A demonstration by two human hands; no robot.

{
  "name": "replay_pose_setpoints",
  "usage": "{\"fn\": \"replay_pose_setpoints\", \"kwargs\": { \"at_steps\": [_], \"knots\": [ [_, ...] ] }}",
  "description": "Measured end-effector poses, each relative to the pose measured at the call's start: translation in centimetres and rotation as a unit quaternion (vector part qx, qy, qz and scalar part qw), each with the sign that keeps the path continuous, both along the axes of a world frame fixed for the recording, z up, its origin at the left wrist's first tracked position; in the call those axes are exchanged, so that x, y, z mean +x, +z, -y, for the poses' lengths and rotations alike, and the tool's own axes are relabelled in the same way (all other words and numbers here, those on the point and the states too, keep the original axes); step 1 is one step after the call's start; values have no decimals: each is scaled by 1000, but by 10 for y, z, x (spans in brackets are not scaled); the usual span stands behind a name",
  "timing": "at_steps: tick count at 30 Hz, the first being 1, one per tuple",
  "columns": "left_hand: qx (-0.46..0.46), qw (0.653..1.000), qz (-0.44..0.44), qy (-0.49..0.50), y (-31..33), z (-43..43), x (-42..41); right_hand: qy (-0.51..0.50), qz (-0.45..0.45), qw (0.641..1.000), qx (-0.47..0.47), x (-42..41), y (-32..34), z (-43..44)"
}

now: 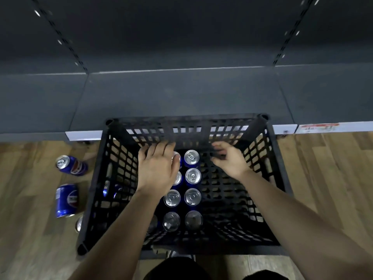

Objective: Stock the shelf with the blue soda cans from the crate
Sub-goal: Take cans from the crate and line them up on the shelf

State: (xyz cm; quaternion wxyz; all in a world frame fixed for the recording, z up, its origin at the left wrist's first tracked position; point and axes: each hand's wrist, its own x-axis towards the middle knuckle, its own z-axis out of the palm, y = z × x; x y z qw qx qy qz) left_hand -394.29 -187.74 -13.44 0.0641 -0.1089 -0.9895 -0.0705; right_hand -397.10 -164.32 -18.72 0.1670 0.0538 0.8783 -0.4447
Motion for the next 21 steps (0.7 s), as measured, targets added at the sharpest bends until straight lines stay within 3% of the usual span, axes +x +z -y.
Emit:
{"fn": "replay_pose_setpoints", "kwargs": {
  "at_steps": [9,21],
  "knots": [
    [-10,1000,-12,-11,-59,15,-1,23,15,1000,7,-26,-71,15],
    [-4,1000,4,10,-74,20,-2,60,52,996,-30,-35,-94,35]
  ]
}}
